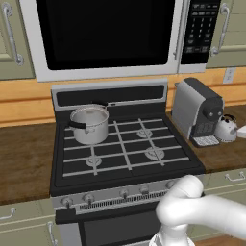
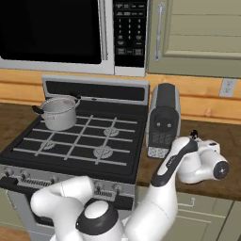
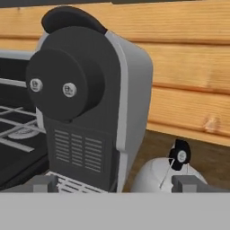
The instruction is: Pick the kettle from the counter and place it on a stove burner. Then turn the burner on.
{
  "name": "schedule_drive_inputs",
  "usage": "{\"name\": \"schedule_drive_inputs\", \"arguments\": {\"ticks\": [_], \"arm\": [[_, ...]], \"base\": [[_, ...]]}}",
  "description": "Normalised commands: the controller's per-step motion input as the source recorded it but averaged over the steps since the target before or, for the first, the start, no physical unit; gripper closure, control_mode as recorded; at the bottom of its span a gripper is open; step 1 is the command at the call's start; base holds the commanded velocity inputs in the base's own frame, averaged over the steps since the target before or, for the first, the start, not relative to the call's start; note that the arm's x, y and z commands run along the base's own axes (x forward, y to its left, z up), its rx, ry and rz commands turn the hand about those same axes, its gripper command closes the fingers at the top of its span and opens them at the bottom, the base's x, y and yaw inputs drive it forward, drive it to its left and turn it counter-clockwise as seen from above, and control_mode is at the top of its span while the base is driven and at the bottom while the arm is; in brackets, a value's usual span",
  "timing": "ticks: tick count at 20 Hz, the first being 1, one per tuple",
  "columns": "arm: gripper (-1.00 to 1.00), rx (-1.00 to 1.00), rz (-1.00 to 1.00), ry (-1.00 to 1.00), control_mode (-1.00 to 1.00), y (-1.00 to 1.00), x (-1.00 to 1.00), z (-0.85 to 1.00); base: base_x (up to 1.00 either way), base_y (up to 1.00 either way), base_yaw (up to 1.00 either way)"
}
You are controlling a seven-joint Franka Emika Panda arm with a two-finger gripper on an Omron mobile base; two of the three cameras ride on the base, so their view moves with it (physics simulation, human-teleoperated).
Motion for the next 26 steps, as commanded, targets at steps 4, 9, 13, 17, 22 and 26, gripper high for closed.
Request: {"name": "schedule_drive_inputs", "arguments": {"ticks": [4, 9, 13, 17, 22, 26], "arm": [[-1.00, 0.00, 0.04, 0.00, -1.00, -0.22, 0.27, -0.03], [-1.00, 0.00, 0.03, 0.00, -1.00, -0.14, 0.21, -0.09], [-1.00, 0.00, 0.02, 0.00, -1.00, -0.08, 0.19, -0.14], [-1.00, 0.00, 0.02, 0.00, -1.00, -0.04, 0.21, -0.16], [-1.00, 0.00, 0.02, 0.00, -1.00, -0.04, 0.24, -0.19], [-1.00, 0.00, 0.01, 0.00, -1.00, -0.10, 0.27, -0.16]], "base": [[0.00, 0.00, 0.00], [0.00, 0.00, 0.00], [0.00, 0.00, 0.00], [0.00, 0.00, 0.00], [0.00, 0.00, 0.00], [0.00, 0.00, 0.00]]}}
